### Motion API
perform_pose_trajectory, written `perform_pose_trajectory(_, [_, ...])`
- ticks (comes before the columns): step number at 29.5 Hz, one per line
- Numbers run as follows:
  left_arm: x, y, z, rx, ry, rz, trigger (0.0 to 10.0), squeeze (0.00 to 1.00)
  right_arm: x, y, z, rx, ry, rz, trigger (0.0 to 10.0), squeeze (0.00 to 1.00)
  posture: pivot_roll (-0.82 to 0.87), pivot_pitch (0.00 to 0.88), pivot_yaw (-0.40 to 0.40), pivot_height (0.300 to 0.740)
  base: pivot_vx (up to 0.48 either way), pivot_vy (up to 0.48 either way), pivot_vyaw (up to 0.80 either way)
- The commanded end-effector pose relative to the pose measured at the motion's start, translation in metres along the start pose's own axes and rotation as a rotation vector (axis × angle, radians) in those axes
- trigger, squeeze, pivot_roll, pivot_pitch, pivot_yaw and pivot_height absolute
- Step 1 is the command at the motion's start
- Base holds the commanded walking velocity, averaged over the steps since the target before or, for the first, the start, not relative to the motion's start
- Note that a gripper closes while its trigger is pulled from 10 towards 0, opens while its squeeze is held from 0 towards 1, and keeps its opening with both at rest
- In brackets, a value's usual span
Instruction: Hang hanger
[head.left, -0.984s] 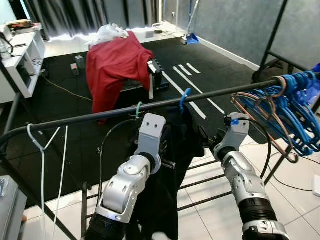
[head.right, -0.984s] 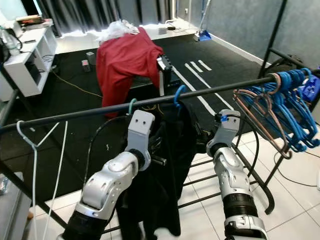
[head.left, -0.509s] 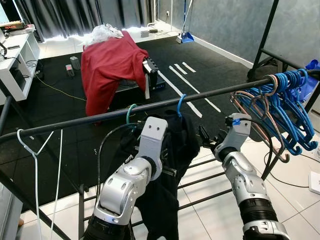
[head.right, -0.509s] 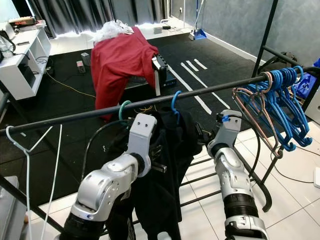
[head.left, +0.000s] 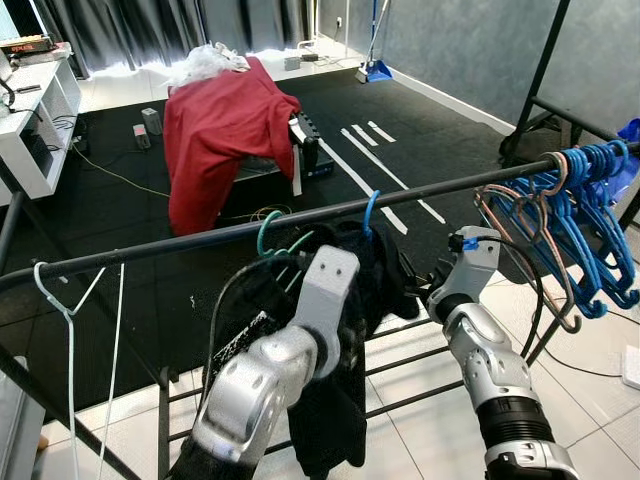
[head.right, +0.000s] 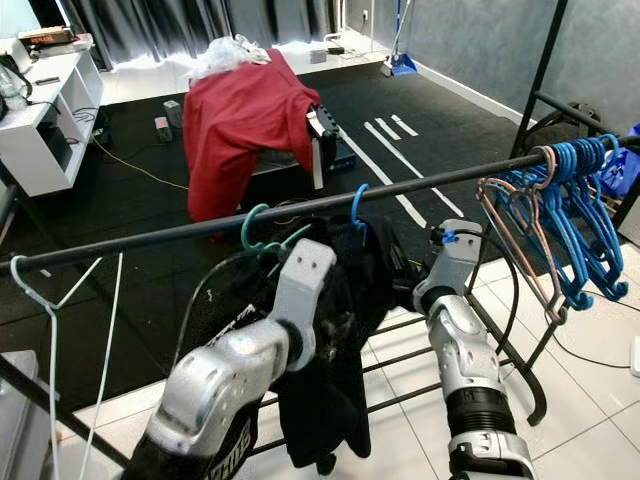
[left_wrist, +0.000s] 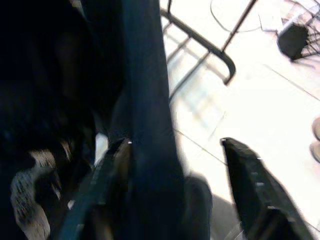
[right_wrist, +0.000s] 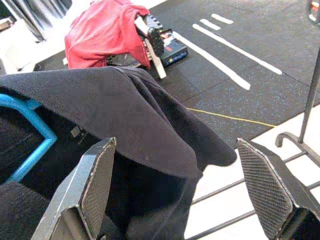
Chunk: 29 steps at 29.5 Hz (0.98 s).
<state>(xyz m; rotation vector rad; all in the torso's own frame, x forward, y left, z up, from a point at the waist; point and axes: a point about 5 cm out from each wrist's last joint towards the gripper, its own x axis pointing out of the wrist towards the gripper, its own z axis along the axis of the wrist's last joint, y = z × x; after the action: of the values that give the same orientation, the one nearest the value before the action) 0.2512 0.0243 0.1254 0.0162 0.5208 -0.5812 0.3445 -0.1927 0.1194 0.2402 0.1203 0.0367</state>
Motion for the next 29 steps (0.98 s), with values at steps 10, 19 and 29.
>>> perform_pose_trajectory(10, [-0.033, -0.005, -0.016, 0.272, 0.066, -0.349, 10.0, 1.0, 0.0, 0.004, -0.002, 0.016, 0.009, 0.004, 10.0, 0.0, -0.14, 0.046, 0.026, 0.74, 0.0, 0.0, 0.0])
perform_pose_trajectory(19, [-0.061, 0.014, -0.002, 0.242, -0.116, -0.488, 10.0, 0.0, 0.0, 0.002, -0.001, 0.02, 0.009, 0.002, 10.0, 0.0, -0.14, 0.049, 0.017, 0.74, 0.0, 0.0, 0.0])
perform_pose_trajectory(29, [-0.053, 0.042, 0.016, -0.069, -0.41, -0.287, 10.0, 0.0, 0.0, 0.003, -0.002, 0.019, 0.019, 0.01, 10.0, 0.0, -0.13, 0.041, 0.012, 0.74, -0.171, 0.0, 0.0])
